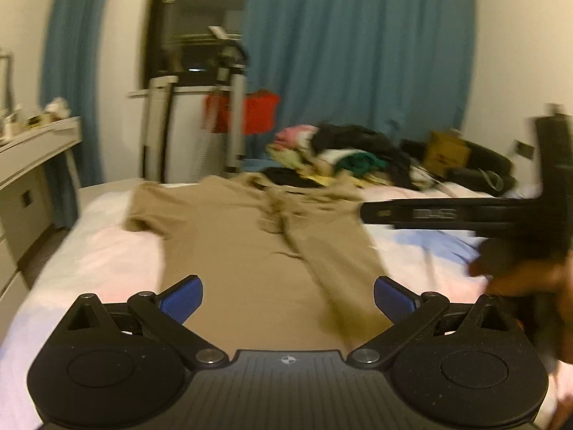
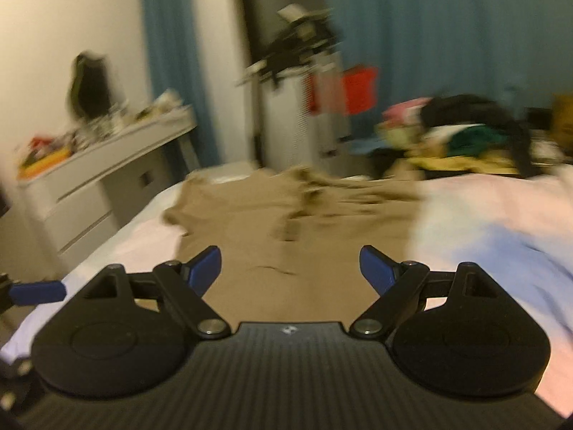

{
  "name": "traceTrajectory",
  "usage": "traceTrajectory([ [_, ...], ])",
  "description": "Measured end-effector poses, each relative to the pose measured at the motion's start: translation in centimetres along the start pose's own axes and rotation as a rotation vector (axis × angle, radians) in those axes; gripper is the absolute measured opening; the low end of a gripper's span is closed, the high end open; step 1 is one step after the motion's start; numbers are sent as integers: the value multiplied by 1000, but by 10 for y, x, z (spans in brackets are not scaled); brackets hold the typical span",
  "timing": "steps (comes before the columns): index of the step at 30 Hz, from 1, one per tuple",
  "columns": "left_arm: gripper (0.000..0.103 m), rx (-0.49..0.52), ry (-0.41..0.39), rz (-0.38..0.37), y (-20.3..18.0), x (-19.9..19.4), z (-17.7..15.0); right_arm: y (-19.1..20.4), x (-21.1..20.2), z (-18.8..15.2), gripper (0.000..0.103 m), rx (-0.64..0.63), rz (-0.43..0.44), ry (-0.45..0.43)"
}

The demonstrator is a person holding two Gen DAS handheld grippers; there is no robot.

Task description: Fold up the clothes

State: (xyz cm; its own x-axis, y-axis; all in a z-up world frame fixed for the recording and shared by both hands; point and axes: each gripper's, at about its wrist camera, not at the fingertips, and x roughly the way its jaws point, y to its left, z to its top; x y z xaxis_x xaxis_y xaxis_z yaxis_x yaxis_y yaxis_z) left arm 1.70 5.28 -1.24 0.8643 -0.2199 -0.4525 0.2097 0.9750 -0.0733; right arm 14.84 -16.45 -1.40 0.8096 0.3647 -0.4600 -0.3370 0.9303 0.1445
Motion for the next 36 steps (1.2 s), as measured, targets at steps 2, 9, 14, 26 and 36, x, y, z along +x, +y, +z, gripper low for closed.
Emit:
traceTrajectory([
  [2,103,-35,-5,60,16,5,-1,22,49,12,85,-81,52,54],
  [9,102,-258,-7,134,88,32,-8,94,204,41,85,-161,188,111],
  [14,102,-262,-53,208,110,55,-9,132,277,42,85,-199,247,120],
  [26,101,-475,-109,202,154,58,-11,139,285,61,13,-208,89,-12],
  [36,102,-500,-180,-17,124,22,-13,-16,158,94,12,131,-76,-328],
])
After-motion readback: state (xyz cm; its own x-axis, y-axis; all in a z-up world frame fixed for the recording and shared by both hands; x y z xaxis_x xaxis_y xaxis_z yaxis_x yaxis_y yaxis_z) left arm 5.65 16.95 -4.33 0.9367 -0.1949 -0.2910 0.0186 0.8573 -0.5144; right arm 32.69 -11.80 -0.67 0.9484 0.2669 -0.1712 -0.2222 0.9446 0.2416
